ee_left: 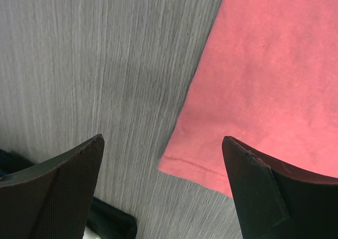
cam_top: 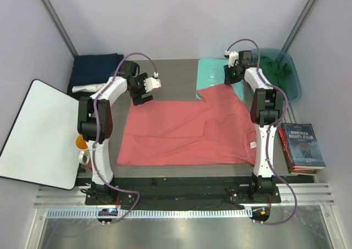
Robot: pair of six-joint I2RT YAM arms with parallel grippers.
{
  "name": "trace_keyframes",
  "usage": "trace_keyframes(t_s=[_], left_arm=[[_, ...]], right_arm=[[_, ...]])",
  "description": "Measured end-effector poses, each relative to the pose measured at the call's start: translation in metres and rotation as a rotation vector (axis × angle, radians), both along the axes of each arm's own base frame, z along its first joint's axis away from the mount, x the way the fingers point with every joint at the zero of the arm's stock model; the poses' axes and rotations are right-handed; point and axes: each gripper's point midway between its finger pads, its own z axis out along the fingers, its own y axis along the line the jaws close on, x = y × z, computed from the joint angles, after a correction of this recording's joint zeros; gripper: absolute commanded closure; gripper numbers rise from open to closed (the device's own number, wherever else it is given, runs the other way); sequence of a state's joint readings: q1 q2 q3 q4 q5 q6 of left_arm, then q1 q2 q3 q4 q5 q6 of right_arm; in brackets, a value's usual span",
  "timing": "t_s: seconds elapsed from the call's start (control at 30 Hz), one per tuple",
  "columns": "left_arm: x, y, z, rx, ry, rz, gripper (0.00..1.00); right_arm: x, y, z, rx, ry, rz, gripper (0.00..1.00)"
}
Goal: Fold and stack the t-shirts
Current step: Fold the tshirt
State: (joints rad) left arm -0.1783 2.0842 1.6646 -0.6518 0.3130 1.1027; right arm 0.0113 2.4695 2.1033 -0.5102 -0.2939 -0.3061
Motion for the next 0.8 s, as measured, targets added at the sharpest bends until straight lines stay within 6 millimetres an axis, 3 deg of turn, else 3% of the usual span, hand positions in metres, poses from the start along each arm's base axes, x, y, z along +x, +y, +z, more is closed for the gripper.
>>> trace_keyframes(t_s=[0.07,0.33,0.6,0.8], left_arm=[[0.002,0.002,-0.005,0.003,0.008,0.002,0.07],[0.01,0.011,-0.003,0.012,0.0,-0.004,0.08],[0.031,0.027,-0.008,-0.007,0.04,-0.019,0.12],[0.016,0.034,-0.026,-0.005,0.151,-0.092,0.15]], right_arm=[[-0.001,0.0,0.0,0.001,0.002,0.004,0.99],[-0.003,0.0,0.001,-0.012,0.003,0.02,0.99],[-0.02,-0.005,0.004,-0.059,0.055,0.041,0.99],[-0.027,-0.008,0.018,-0.091,0.062,0.05,0.99]])
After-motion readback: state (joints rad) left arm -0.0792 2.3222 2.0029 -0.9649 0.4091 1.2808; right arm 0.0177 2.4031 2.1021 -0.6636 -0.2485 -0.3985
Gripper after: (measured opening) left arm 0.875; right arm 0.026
